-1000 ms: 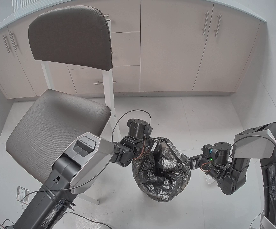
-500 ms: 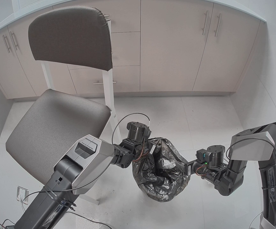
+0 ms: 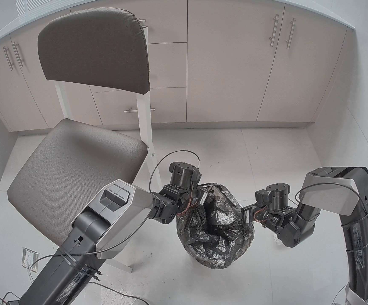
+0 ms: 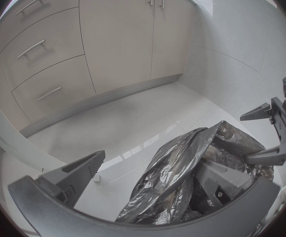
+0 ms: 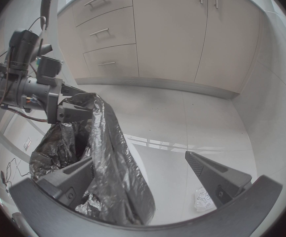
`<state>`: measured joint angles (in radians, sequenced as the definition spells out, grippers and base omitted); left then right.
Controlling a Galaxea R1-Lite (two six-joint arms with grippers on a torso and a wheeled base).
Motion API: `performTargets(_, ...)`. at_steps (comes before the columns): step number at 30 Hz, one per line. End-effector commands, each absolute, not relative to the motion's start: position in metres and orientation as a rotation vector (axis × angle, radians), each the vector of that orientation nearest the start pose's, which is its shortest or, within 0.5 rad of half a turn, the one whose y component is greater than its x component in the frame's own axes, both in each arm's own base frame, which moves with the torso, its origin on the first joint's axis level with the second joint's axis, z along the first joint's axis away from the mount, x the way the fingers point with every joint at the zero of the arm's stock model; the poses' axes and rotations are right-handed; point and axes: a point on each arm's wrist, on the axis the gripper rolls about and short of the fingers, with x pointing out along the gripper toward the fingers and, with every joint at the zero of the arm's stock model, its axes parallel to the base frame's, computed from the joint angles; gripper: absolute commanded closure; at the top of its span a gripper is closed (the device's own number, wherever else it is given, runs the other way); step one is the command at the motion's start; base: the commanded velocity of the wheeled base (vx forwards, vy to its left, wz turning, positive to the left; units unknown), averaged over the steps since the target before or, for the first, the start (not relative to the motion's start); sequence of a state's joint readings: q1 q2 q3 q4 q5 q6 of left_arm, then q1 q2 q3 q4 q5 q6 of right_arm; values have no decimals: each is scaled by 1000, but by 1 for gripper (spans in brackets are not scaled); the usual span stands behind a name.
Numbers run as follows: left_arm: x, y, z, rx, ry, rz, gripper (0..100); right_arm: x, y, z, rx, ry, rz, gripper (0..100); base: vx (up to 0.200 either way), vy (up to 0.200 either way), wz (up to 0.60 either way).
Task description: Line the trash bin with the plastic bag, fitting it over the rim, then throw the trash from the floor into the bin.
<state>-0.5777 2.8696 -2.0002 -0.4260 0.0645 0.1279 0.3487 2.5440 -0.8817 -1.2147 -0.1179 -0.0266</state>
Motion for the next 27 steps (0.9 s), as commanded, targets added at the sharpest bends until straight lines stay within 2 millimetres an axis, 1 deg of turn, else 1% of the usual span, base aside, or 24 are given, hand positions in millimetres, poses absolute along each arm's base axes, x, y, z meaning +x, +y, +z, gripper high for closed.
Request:
performTargets(1, 464, -298, -48, 264, 394, -527, 0, 388, 133, -60, -138, 432, 218, 0, 0, 0, 0)
performTargets(3, 464, -298, -48, 264, 394, -527, 0, 389, 133, -59, -140, 430, 207, 0, 0, 0, 0)
performTargets(5, 464, -298, -48, 264, 394, -527, 0, 393, 130, -57, -146, 416, 158, 0, 0, 0, 0)
performTargets(8, 464, -298, -48, 264, 394, -527, 0, 397, 124, -54, -160, 408, 124, 0, 0, 0, 0)
performTargets(13, 465, -297, -49, 264, 397, -525, 0, 401, 115, -55, -195, 405, 69, 0, 0, 0, 0)
performTargets(19, 465, -297, -50, 265, 400, -525, 0, 408, 114, -53, -192, 389, 58, 0, 0, 0, 0)
performTargets(23, 466, -294, -51, 265, 411, -521, 0, 416, 114, -51, -189, 384, 55, 0, 0, 0, 0)
performTargets(25, 467, -290, -56, 269, 430, -514, 0, 418, 116, -52, -190, 385, 59, 0, 0, 0, 0)
performTargets(27, 468, -286, -62, 278, 463, -508, 0, 420, 116, -57, -190, 387, 59, 0, 0, 0, 0)
